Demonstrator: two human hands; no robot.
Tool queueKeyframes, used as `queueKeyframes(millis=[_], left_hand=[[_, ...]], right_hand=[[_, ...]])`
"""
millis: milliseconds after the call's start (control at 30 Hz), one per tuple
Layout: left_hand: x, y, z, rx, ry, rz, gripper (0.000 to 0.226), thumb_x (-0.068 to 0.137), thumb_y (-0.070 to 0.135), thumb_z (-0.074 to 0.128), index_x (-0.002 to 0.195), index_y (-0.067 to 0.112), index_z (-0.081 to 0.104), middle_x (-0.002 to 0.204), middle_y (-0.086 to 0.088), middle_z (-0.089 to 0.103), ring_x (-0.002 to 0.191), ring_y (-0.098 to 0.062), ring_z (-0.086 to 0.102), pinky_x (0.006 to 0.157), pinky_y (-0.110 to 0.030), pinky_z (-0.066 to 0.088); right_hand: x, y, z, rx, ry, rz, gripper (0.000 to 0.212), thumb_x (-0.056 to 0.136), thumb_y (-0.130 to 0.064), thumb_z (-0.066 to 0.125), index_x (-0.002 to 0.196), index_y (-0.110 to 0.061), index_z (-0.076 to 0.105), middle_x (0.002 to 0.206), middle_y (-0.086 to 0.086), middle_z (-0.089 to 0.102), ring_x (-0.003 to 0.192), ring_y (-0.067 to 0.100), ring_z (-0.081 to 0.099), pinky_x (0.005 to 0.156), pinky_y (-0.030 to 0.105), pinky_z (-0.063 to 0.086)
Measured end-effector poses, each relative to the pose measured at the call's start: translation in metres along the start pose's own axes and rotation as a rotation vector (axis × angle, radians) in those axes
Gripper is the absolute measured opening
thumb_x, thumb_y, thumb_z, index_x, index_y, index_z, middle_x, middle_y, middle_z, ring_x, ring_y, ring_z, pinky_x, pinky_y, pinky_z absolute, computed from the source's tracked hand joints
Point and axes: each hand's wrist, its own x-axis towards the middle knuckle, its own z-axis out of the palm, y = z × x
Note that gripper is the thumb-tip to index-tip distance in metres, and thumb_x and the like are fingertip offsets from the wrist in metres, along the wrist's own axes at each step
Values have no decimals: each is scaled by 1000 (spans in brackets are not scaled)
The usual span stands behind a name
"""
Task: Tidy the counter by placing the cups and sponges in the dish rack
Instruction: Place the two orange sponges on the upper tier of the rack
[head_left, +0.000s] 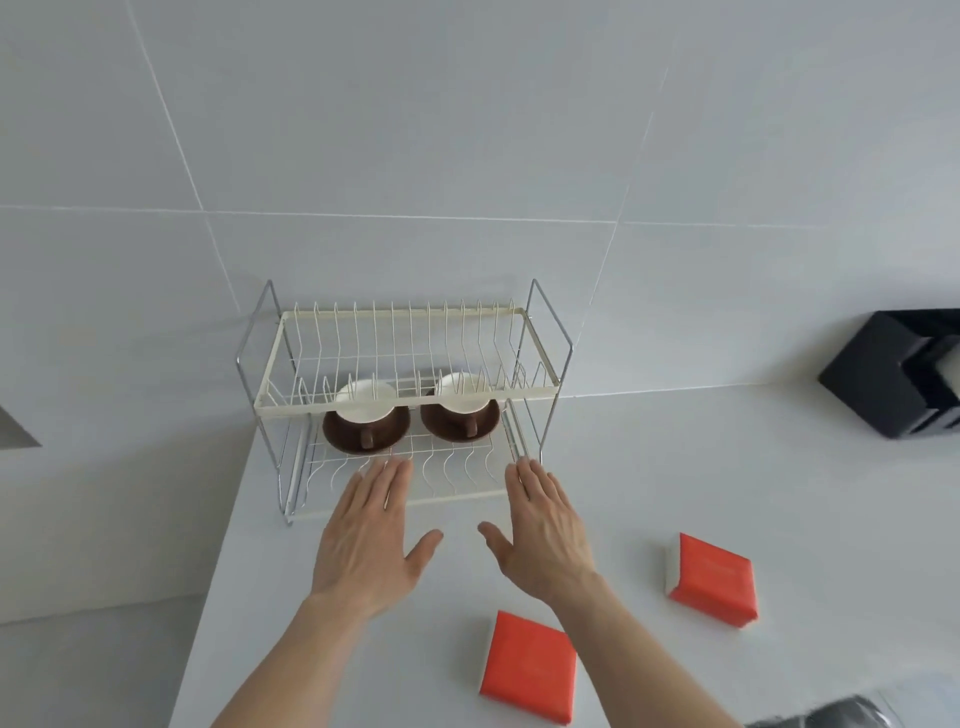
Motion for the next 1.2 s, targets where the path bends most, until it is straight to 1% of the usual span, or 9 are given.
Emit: queueKeyframes(millis=[200,367,433,567,667,767,867,1033,1200], left_hand=[[-46,10,-9,-34,-2,15,91,90,67,36,159,14,12,167,-2,17,155,-17,8,122,-34,-2],[-62,30,-13,-89,-26,60,90,91,65,39,159,17,6,168,0,10,155,-16,2,127,-36,3],[-65,40,-11,-93,-25,75,90,91,66,39,159,17,6,168,0,11,155,-16,2,127,-36,2],[-67,61,-2,-81,-66,104,90,92,67,35,159,19,1,169,2,5,155,-14,-4,121,-33,-7],[-64,79,8,-82,-115,122,89,92,67,33,159,20,-1,169,2,4,155,-13,-5,125,-34,-4],[-58,98,23,-88,-150,146,89,91,67,35,159,20,4,169,3,7,155,-12,-1,124,-33,-3],[-56,116,40,-99,-211,165,89,89,67,37,159,21,7,168,4,10,155,-12,2,123,-32,-4],[-55,137,66,-114,-352,161,92,88,65,46,159,26,1,168,9,3,154,-7,-4,119,-26,-12],[-55,148,80,-124,-548,167,110,74,70,62,157,36,-2,166,17,-3,152,-2,-9,122,-23,-10]], right_hand=[[-53,-1,-11,6,-7,63,81,94,-53,49,154,-5,21,163,13,19,151,29,12,123,37,8],[-80,12,-18,8,0,113,81,95,-53,47,154,-5,19,163,12,18,152,28,10,123,36,7],[-87,21,-19,21,-1,138,81,95,-53,47,155,-6,18,164,11,16,152,27,8,123,35,6],[-98,45,-16,51,-11,190,81,96,-52,48,155,-7,16,165,10,14,152,26,7,123,34,6],[-102,69,-11,70,-19,225,81,95,-51,50,155,-7,18,164,10,17,152,27,10,123,35,12],[-105,99,-4,77,-46,252,81,94,-51,52,154,-6,20,163,10,19,152,27,12,122,35,15],[-106,133,1,85,-67,288,83,93,-50,56,153,-6,21,162,11,22,151,28,13,123,37,17],[-102,198,12,76,-157,355,89,90,-47,63,154,-8,15,164,8,15,152,25,7,124,36,13],[-93,246,22,50,-233,408,102,83,-43,73,155,-5,11,163,9,15,152,26,8,124,35,13]])
